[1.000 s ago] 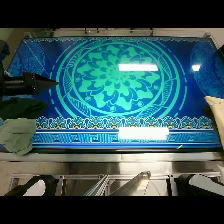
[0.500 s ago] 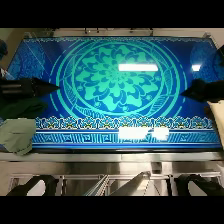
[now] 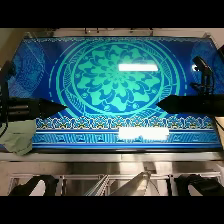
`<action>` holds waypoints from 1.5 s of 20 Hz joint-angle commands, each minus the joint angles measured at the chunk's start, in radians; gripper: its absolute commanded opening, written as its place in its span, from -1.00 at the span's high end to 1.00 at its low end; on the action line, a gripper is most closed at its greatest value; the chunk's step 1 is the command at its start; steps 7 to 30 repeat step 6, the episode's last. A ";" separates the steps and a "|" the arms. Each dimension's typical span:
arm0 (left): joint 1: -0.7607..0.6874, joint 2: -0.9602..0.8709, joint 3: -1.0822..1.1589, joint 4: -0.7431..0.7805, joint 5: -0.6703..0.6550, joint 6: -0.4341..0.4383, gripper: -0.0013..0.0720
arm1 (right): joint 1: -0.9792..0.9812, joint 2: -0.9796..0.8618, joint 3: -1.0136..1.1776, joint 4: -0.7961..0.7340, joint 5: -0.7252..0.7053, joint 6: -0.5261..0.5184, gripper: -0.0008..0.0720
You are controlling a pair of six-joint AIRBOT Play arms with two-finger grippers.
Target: Fold the shirts.
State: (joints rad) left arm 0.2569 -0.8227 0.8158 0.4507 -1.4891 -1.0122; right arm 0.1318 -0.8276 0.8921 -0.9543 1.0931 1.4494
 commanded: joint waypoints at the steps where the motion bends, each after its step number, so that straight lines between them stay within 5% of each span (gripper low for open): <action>1: -0.001 0.022 -0.009 -0.002 -0.002 -0.011 0.89 | 0.009 0.001 -0.006 0.006 -0.009 0.001 0.93; 30: -0.001 0.021 -0.009 -0.002 -0.004 -0.011 0.89 | 0.009 0.000 -0.006 0.006 -0.009 0.001 0.93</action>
